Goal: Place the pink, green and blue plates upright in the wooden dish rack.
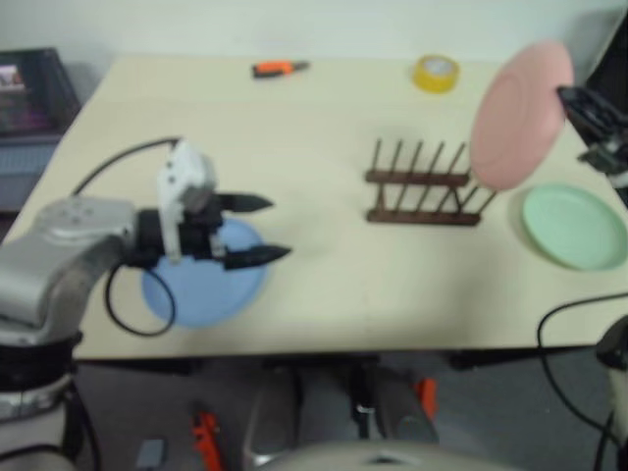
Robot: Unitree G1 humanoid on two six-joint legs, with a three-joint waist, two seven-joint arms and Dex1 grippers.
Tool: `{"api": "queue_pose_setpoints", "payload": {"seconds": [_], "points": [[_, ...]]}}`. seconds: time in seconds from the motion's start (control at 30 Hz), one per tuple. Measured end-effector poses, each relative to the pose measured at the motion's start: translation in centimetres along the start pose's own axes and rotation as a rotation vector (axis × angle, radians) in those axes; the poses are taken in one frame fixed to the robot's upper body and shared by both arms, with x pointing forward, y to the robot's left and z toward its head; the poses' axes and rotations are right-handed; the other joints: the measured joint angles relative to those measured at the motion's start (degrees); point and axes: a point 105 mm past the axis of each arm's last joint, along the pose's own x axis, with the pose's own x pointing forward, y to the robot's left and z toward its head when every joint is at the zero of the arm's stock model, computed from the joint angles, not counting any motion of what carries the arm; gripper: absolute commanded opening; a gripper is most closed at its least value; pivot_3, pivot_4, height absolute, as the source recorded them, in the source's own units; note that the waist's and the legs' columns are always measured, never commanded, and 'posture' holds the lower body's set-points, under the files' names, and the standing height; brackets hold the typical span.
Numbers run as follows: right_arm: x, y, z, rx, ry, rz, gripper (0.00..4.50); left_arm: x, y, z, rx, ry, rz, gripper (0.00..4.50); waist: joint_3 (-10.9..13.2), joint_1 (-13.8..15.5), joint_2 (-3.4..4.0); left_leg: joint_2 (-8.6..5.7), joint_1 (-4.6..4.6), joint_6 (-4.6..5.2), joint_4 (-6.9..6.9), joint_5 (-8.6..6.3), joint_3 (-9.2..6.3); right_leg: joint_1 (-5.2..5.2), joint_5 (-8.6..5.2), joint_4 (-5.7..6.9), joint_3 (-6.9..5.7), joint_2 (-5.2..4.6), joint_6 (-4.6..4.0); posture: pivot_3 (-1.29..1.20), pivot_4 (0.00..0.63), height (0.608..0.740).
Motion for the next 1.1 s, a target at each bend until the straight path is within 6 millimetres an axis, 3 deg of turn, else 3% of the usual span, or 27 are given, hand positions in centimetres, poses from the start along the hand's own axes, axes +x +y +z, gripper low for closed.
{"api": "queue_pose_setpoints", "payload": {"seconds": [0.73,0.83,1.1], "points": [[-0.1,-3.5,-1.5,0.019,0.037,-0.094,0.0,-0.2,-0.4,0.8,-0.004,-0.044,-0.016,4.46,0.0,0.0,0.01,-0.01,0.0,0.0,0.03,0.0,0.01,0.0,0.0,0.02,0.0,0.01,0.01,0.0,0.15,0.74],[0.0,-3.6,-1.4,-0.003,0.033,-0.093,0.66,-0.2,-0.4,0.8,-0.006,-0.047,-0.019,4.5,0.0,0.0,0.01,-0.02,0.0,0.0,0.03,0.0,0.01,0.0,0.0,0.01,0.0,0.01,0.01,0.0,0.15,0.74],[0.0,-3.1,-1.0,-0.042,0.02,-0.061,3.46,-0.2,-0.4,0.9,-0.004,-0.046,-0.011,4.5,0.0,0.0,0.01,-0.02,0.0,0.0,0.05,0.0,0.02,0.01,0.01,0.02,0.0,0.0,0.02,0.0,0.15,0.74]]}}
